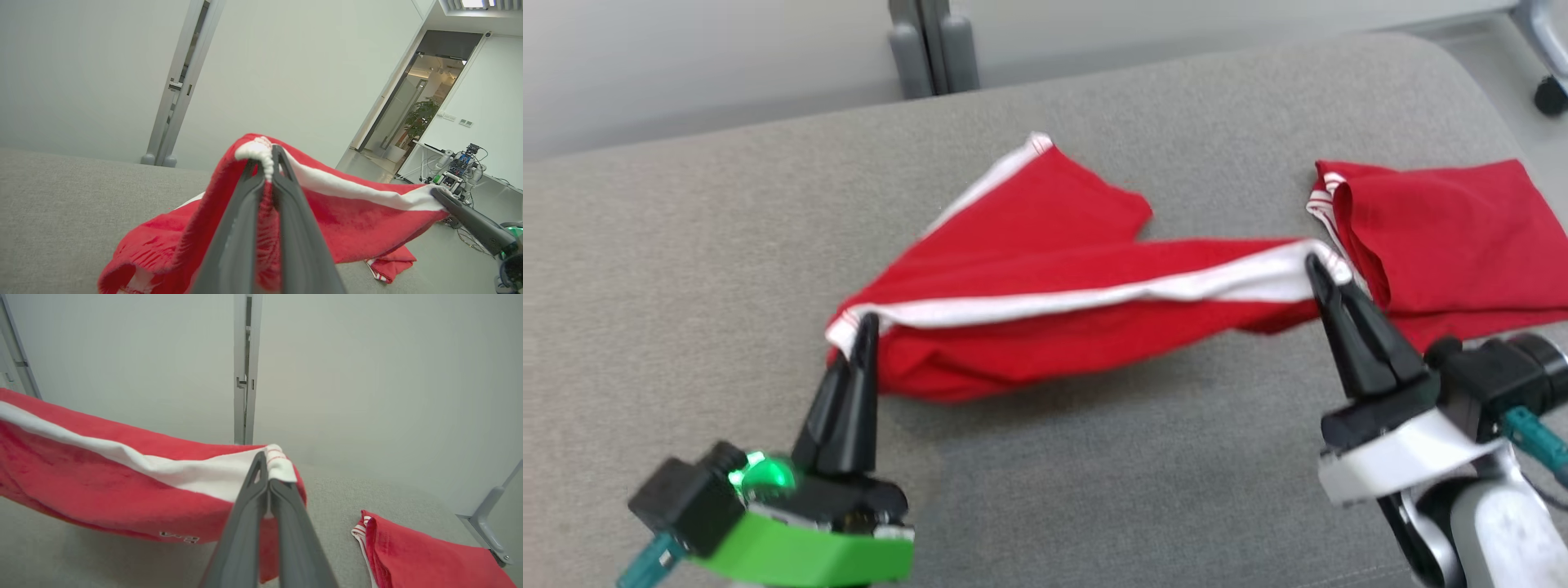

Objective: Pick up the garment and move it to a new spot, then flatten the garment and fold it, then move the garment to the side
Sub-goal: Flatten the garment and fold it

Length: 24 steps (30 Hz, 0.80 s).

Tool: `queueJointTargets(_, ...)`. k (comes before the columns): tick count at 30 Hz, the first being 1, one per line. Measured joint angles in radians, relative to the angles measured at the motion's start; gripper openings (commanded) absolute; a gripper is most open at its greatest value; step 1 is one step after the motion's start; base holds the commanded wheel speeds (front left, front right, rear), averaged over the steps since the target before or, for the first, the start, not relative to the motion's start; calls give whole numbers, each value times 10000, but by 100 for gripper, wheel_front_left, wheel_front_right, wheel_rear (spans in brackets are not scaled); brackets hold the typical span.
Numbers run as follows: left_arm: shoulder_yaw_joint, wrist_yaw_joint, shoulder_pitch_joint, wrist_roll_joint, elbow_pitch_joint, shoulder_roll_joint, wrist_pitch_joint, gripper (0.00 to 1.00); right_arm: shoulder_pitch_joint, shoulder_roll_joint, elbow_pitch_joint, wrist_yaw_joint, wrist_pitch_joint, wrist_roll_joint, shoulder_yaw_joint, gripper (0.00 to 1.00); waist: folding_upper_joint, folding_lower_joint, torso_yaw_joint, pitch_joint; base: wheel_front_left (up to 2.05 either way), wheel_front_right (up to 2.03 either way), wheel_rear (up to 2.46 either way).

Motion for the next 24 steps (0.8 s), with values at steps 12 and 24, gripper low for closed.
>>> queueJointTargets(12, -311, 0, 757, -583, 1344, -1202, 0, 0, -548, -742, 1131, 0, 957, 148, 58, 0, 0, 0, 990, 47, 0, 0, 0)
queueJointTargets(24, -525, 33, -1124, -1941, 3400, -1444, 0, 0, -5094, -2311, 5179, 2, 1233, 1007, 2539, 0, 0, 0, 2019, 1081, 0, 0, 0)
